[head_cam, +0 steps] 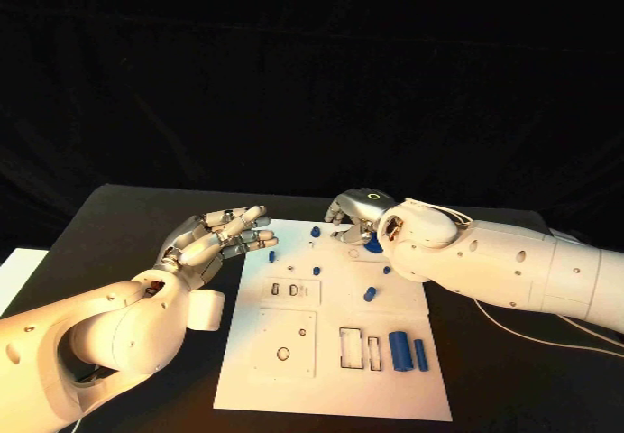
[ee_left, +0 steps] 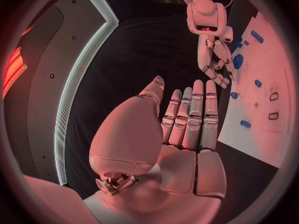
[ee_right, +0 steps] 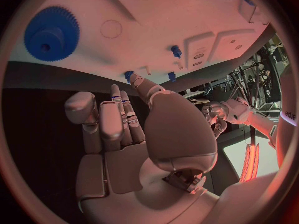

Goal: Assemble the parts on the task board

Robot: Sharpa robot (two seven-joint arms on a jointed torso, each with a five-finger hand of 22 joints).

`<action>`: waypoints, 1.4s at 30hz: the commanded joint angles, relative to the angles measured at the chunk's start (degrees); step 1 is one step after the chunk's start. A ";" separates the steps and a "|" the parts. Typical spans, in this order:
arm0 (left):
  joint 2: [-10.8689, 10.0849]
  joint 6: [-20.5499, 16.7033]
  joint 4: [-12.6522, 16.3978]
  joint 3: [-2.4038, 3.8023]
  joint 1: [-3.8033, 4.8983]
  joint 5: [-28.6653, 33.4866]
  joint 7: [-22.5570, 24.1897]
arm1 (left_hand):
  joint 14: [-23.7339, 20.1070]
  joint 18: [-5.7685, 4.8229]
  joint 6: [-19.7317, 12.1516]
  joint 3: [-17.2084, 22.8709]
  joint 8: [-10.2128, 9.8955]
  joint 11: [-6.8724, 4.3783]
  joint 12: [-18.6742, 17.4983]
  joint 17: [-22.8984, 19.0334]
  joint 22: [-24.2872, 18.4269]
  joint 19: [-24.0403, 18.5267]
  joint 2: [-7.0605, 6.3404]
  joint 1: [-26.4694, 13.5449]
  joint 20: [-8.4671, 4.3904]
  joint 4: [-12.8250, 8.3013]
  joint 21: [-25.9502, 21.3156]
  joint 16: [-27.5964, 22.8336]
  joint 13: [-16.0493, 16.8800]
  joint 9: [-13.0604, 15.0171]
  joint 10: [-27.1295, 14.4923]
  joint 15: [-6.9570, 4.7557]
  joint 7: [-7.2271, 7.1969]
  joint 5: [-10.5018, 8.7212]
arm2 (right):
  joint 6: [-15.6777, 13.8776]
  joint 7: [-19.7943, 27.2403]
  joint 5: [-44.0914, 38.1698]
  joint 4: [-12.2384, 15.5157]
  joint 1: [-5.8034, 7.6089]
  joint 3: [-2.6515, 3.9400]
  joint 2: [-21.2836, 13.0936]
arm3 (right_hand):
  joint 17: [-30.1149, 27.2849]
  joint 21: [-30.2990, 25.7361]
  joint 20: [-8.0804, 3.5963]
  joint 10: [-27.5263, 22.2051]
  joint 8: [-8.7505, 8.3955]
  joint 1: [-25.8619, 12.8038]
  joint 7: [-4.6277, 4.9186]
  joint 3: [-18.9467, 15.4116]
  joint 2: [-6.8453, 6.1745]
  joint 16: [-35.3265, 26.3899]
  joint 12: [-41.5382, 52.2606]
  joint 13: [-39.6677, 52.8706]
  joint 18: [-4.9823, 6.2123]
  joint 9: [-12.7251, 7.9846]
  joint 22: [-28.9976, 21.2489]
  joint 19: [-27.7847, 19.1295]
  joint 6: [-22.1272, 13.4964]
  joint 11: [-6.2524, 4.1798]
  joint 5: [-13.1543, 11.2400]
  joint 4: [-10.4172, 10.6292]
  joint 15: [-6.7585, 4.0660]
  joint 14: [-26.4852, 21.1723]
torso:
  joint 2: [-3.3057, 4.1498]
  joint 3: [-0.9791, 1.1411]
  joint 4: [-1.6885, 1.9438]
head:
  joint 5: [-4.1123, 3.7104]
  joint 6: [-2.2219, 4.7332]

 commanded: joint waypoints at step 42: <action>0.82 3.14 -1.33 0.01 0.06 -2.46 -0.42 | 0.42 0.70 -0.21 -0.05 -0.44 0.18 -0.57 0.19 -0.19 0.36 0.70 0.16 -0.01 -0.57 -0.08 -0.50 -0.04 -0.11 -0.07 0.13 -0.27 -0.29 | 4.66 -6.05 14.18 1.13 -1.26 0.41 -8.10 | 22.87 12.92 -2.20 20.38 0.50 -2.45 -2.07 -12.36 -0.19 14.56 73.07 75.62 -3.87 -0.11 21.66 9.72 -0.54 -3.15 4.40 4.97 -2.26 4.53 | 0.13 0.54 -1.35 | -1.46 -0.28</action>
